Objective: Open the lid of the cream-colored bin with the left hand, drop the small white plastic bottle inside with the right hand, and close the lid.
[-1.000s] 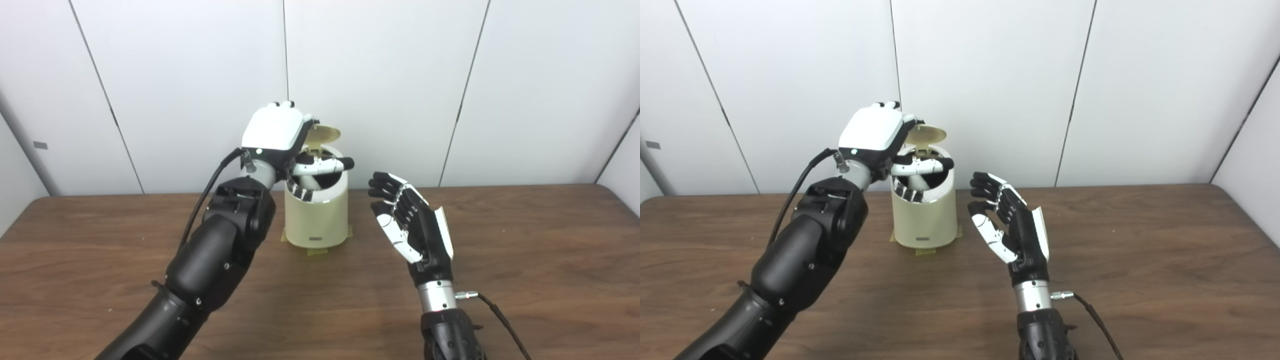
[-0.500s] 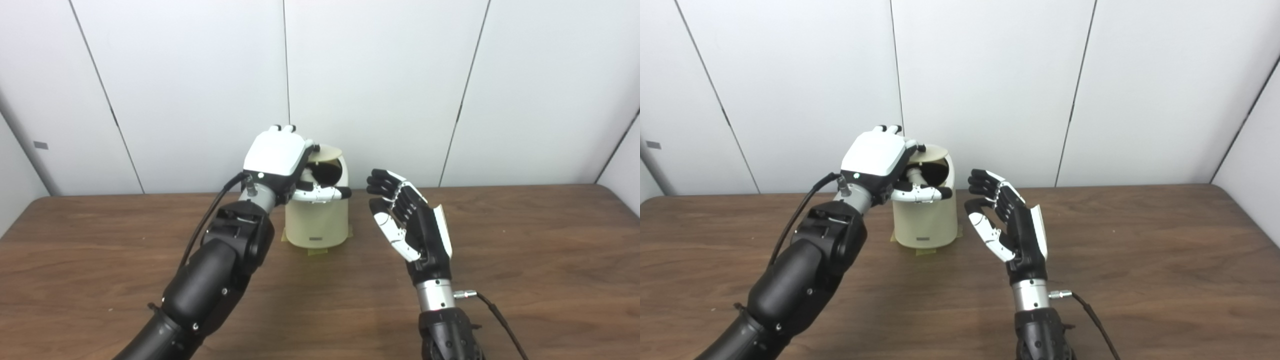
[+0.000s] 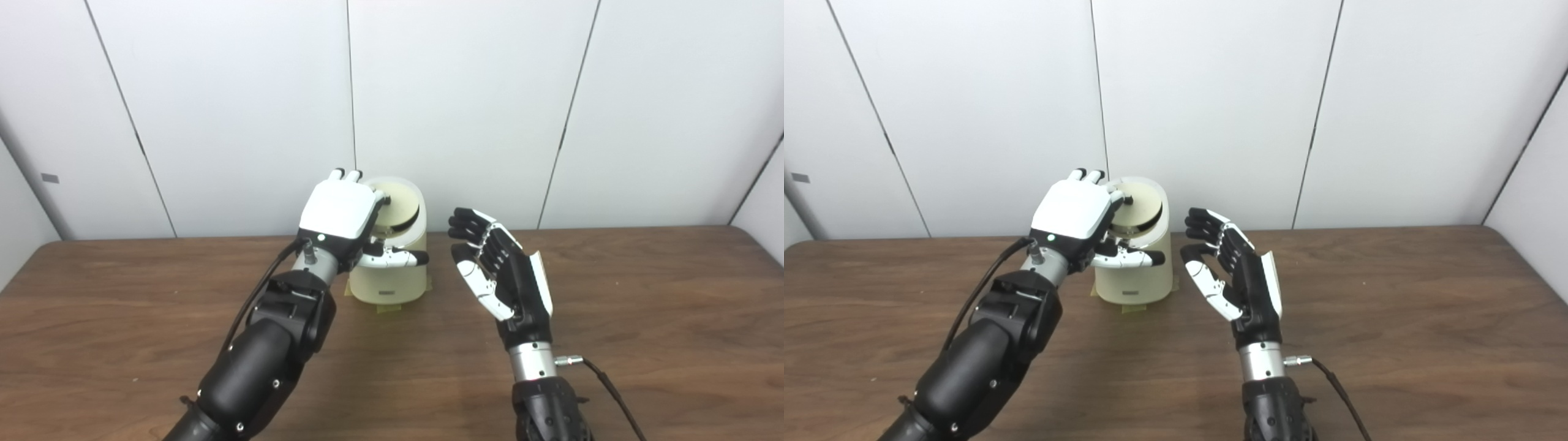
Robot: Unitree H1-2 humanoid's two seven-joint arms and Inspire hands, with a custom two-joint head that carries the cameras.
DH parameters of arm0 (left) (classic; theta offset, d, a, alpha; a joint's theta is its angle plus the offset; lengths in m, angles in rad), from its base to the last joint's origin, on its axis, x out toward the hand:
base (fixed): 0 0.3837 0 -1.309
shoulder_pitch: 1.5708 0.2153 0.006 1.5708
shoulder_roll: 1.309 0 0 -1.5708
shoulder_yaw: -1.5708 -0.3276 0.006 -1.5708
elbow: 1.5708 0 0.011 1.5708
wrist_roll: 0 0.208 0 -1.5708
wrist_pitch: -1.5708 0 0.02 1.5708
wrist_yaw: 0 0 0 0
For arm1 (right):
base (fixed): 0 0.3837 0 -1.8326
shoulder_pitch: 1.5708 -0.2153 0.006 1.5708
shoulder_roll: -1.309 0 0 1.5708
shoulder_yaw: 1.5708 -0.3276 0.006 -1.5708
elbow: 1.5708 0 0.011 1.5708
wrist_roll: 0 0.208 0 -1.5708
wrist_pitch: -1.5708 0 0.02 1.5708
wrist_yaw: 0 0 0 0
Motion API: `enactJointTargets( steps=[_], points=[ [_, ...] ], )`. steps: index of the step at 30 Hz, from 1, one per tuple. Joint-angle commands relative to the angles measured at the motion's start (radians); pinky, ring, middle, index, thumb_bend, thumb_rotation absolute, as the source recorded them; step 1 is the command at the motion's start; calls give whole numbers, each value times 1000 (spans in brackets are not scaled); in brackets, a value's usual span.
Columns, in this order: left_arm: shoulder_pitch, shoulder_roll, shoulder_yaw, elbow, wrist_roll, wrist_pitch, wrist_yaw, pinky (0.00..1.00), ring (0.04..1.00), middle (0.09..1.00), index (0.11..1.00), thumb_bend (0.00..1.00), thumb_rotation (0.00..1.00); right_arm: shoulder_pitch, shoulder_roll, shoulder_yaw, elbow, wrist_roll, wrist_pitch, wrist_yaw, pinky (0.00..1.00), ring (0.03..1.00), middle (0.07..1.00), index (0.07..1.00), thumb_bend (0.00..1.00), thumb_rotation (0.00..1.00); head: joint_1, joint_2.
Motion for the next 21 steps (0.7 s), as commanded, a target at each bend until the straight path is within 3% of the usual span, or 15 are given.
enactJointTargets(
  steps=[1,17,21],
  points=[
    [-20,7,3,-27,23,-9,15,1000,974,856,828,885,978,-30,10,2,-42,-2,-15,-4,637,719,732,733,270,505,0,0],
    [3,4,-10,-12,113,-26,-55,1000,966,871,839,858,947,-29,15,2,-48,-3,-5,-6,640,720,734,736,267,491,-3,3],
    [4,12,-21,21,129,-41,-43,1000,949,862,821,856,933,-30,16,2,-49,-1,-4,-6,638,718,733,735,259,487,-5,4]
  ],
)
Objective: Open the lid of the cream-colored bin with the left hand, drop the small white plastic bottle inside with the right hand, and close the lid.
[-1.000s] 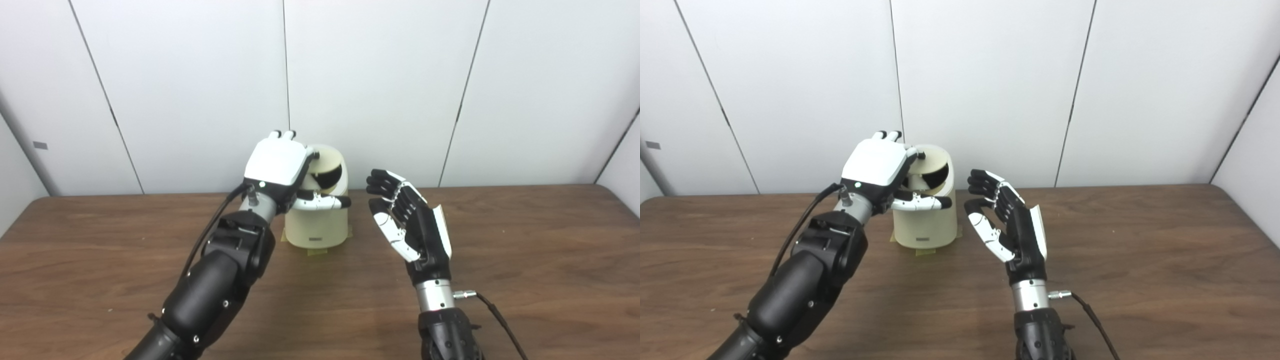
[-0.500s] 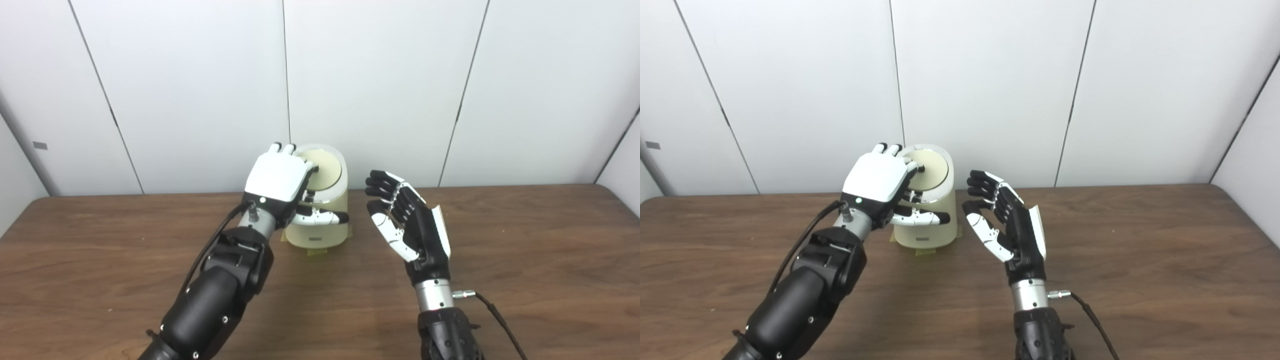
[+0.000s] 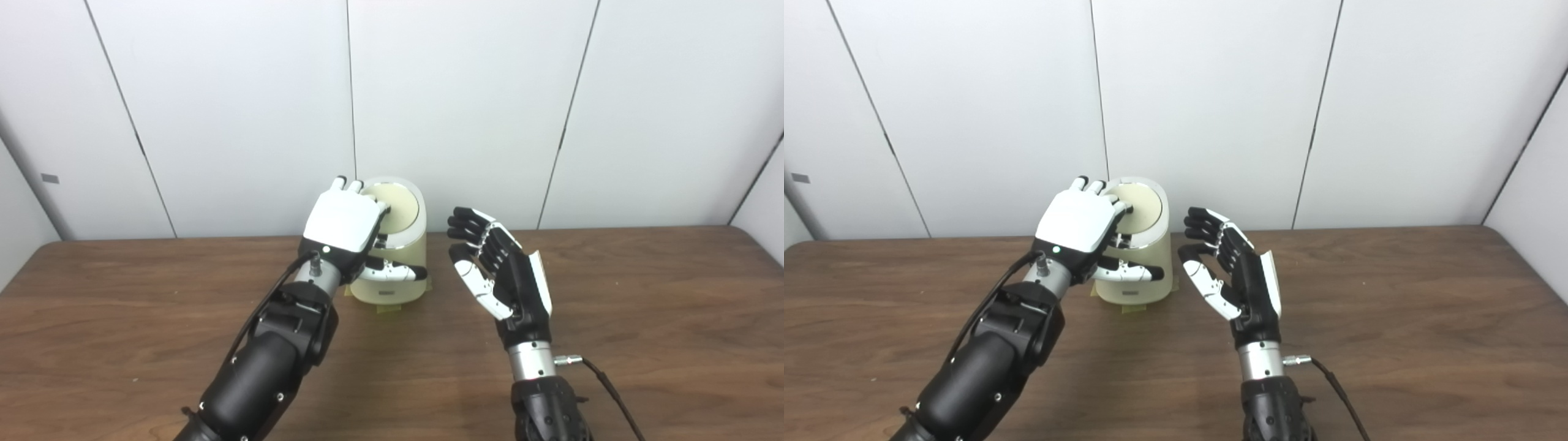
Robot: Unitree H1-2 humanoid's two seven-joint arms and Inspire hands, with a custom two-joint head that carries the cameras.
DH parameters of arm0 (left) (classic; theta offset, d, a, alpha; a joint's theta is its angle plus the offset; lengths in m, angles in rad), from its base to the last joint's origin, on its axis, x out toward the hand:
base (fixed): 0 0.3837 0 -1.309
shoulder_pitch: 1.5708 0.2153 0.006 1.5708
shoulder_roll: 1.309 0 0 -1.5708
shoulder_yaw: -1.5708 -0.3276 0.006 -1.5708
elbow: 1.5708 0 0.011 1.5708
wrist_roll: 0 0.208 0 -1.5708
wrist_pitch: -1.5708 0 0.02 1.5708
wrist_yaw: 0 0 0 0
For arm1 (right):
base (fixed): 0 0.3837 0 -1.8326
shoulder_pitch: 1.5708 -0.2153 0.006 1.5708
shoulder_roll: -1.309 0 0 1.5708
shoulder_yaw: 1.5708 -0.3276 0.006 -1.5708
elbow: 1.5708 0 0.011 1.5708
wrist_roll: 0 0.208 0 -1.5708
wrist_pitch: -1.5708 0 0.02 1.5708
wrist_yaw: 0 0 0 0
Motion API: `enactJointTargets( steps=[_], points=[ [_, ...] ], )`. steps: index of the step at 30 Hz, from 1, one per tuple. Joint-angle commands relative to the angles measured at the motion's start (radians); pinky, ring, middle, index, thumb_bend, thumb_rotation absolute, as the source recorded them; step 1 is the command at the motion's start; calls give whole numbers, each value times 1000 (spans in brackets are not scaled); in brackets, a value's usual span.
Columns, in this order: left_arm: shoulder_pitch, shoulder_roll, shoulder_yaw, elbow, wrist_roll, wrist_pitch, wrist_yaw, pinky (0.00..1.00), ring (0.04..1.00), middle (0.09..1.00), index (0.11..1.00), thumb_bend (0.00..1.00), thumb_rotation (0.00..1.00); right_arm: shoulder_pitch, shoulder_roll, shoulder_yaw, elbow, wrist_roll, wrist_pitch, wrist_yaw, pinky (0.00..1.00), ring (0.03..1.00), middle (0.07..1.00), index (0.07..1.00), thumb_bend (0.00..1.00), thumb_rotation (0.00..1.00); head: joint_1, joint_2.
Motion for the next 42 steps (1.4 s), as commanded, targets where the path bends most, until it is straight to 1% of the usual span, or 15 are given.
enactJointTargets(
  steps=[1,8,14,17,21,26,28,29,31,34,36,39,40,41,42],
  points=[
    [-21,17,-6,23,17,-11,-6,1000,947,861,819,856,931,-31,11,1,-42,2,-10,-4,638,718,732,734,259,486,-2,2],
    [-14,34,-12,77,43,-40,52,1000,917,842,805,859,910,-32,16,-1,-43,1,-3,-8,631,715,731,734,261,486,-4,4],
    [-12,52,-12,108,46,-56,58,1000,926,848,813,860,916,-34,21,-3,-38,-4,0,-16,636,718,733,733,265,458,-3,3],
    [-9,55,-6,116,45,-53,65,1000,931,852,816,849,900,-34,22,-4,-39,-17,7,-25,640,722,736,735,266,477,-2,4],
    [1,46,20,101,25,-41,112,1000,917,853,815,827,928,-35,20,-3,-36,-17,7,-28,642,726,739,738,271,519,-2,2],
    [27,30,45,69,11,-33,208,1000,960,877,859,826,940,-38,21,-4,-32,-19,13,-37,639,723,736,736,265,497,-3,0],
    [40,18,54,58,13,-22,230,1000,979,894,878,820,939,-38,21,-4,-30,-20,14,-40,639,723,735,734,266,495,-3,-2],
    [47,9,59,55,19,-9,230,1000,992,946,931,799,930,-38,20,-3,-29,-20,13,-41,638,722,734,733,265,494,-3,-4],
    [54,-1,65,52,30,7,229,1000,998,985,968,756,916,-38,18,-2,-29,-20,12,-40,637,722,734,734,259,491,-3,-4],
    [65,-13,71,48,40,28,235,1000,1000,999,983,682,914,-39,15,-3,-22,0,2,-30,640,720,736,735,253,466,-3,-9],
    [78,-24,88,37,19,34,256,1000,1000,1000,994,632,916,-39,14,-4,-20,4,2,-31,638,716,732,731,258,463,-3,-11],
    [98,-43,122,8,-35,27,310,1000,1000,1000,998,547,898,-37,10,-2,-20,3,1,-30,641,719,733,732,266,478,-1,-12],
    [113,-57,151,-9,-94,-1,363,1000,1000,1000,998,535,896,-36,8,-2,-21,2,1,-30,641,720,733,733,266,480,-1,-12],
    [126,-70,178,-22,-153,-29,412,1000,979,959,955,470,886,-35,7,-3,-22,-1,4,-31,642,720,732,731,268,493,-1,-12],
    [134,-79,195,-30,-194,-49,446,1000,963,935,930,437,884,-34,6,-3,-24,-3,7,-32,640,719,731,729,269,499,0,-12]
  ],
)
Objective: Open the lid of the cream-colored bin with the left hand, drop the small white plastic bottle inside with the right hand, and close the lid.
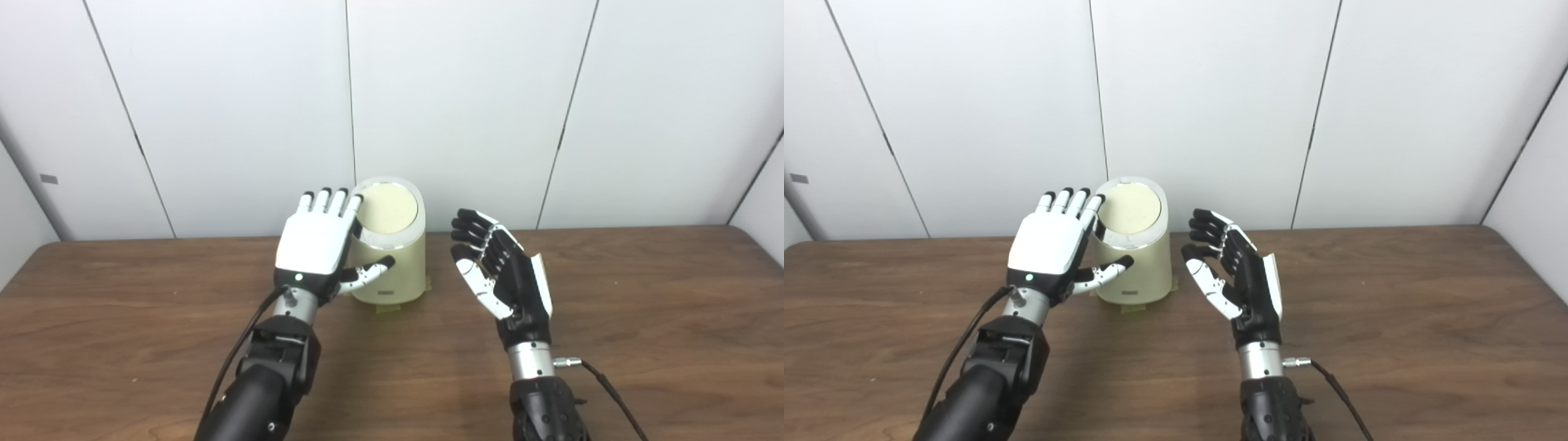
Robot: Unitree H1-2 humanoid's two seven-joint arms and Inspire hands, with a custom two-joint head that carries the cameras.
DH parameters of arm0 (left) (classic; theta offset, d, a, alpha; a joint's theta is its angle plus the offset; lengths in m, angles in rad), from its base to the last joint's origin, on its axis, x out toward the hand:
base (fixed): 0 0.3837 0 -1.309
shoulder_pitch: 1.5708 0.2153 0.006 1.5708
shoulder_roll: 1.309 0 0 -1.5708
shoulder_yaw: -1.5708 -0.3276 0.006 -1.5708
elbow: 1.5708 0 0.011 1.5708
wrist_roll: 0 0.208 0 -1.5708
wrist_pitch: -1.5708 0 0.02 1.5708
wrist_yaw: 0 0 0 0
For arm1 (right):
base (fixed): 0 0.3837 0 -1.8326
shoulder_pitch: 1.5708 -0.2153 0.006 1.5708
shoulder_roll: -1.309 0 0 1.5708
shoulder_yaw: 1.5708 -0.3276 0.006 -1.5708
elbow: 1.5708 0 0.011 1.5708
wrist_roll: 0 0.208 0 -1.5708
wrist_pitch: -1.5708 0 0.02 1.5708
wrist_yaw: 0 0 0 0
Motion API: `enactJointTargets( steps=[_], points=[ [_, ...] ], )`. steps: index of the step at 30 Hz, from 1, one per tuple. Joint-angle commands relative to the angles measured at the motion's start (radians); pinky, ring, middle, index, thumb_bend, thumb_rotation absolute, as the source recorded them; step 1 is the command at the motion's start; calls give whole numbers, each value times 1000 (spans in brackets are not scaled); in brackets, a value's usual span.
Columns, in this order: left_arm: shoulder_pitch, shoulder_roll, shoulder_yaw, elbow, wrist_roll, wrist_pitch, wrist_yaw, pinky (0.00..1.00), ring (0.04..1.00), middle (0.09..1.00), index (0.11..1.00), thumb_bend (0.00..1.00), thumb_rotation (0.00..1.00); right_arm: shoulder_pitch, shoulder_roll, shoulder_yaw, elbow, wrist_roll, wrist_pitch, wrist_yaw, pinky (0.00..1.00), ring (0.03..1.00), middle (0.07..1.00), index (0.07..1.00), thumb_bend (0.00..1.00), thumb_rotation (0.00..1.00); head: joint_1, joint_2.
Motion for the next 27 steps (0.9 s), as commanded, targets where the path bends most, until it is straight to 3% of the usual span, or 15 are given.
enactJointTargets(
  steps=[1,3,4,6,7,13,16,20,27],
  points=[
    [-13,-32,56,-65,-128,-63,120,1000,954,923,918,421,883,-34,2,-1,-31,-3,-27,0,640,718,730,728,270,504,2,2],
    [21,-60,111,-100,-262,-130,173,808,851,836,823,306,829,-34,-4,-2,-27,-1,-39,2,628,712,725,725,264,508,7,0],
    [41,-69,131,-112,-317,-171,204,774,833,822,808,286,813,-35,-7,-2,-24,1,-44,3,626,711,724,724,263,507,8,-2],
    [73,-81,154,-118,-381,-232,254,608,760,787,776,223,676,-35,-13,-2,-22,2,-51,6,622,708,722,721,267,506,7,-4],
    [94,-91,167,-121,-425,-261,270,585,749,782,772,213,652,-35,-16,-2,-24,3,-54,7,621,707,722,720,268,504,7,-5],
    [175,-121,220,-128,-614,-389,306,584,718,758,755,218,554,-29,-27,-14,-40,-2,-55,-5,600,690,707,700,262,404,8,0],
    [199,-126,254,-136,-736,-446,285,614,724,760,763,201,599,-28,-36,-27,-32,-7,-72,-17,587,673,693,687,273,345,10,1],
    [221,-145,281,-179,-840,-435,252,674,759,777,770,228,650,-30,-49,-44,-13,15,-101,-11,583,670,694,688,284,327,6,3],
    [241,-176,305,-224,-934,-386,216,706,768,774,770,215,582,-22,-72,-54,-8,7,-119,-8,587,674,695,688,291,356,22,3]
  ],
)
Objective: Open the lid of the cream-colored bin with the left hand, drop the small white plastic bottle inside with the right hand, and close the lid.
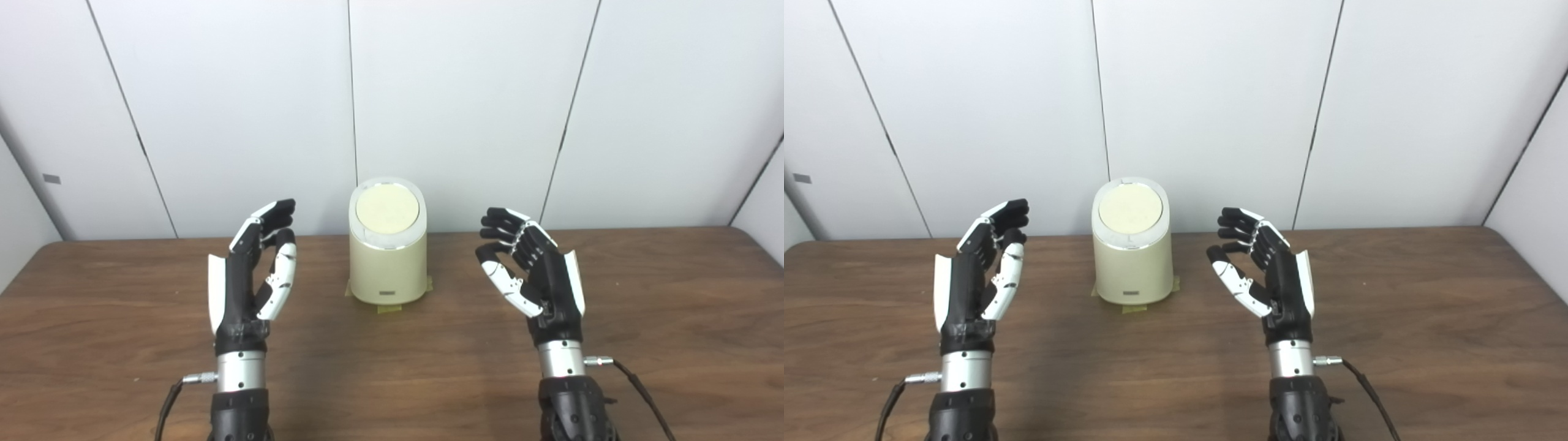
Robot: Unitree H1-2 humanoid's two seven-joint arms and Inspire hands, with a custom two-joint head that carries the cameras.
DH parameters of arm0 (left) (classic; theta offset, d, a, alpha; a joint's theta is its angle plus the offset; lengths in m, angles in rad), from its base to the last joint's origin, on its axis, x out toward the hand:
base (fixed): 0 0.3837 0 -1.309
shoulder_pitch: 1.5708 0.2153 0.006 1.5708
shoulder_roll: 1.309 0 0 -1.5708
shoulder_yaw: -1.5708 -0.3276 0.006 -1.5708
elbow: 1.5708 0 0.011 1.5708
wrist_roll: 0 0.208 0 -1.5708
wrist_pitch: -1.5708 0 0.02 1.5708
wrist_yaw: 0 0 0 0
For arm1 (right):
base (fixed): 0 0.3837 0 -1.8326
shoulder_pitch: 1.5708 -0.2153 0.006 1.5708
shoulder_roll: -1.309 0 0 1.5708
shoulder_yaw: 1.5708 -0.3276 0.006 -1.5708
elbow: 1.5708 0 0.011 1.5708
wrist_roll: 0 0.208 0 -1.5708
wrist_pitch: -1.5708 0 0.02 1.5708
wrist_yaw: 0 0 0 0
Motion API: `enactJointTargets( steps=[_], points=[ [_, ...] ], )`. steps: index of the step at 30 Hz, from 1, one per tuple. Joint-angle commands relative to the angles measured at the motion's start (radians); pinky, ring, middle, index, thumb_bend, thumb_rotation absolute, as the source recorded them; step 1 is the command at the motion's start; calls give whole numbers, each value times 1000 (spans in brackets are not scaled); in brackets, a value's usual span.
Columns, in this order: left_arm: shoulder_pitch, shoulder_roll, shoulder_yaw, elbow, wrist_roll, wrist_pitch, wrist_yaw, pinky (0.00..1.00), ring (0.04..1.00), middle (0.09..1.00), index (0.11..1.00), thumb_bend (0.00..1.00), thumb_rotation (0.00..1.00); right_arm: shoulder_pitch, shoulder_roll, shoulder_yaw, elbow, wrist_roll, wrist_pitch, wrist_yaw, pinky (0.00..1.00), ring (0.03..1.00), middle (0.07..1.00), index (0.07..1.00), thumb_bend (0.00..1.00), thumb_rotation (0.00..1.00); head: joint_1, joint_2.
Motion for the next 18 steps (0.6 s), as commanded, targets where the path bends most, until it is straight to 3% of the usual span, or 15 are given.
enactJointTargets(
  steps=[1,10,18],
  points=[
    [-15,-7,8,-38,-5,-2,-3,705,767,773,770,212,577,-22,-5,-4,-14,-5,-41,-3,591,674,694,686,293,344,1,-2],
    [4,6,9,-41,21,-10,-19,673,762,777,768,236,485,-23,8,-8,-5,-24,-50,-28,575,661,683,671,284,264,-7,-24],
    [22,-24,25,-68,-7,32,-15,657,749,761,751,253,358,-18,-12,-20,-2,-1,-51,-16,577,666,686,682,294,283,9,-13]
  ],
)
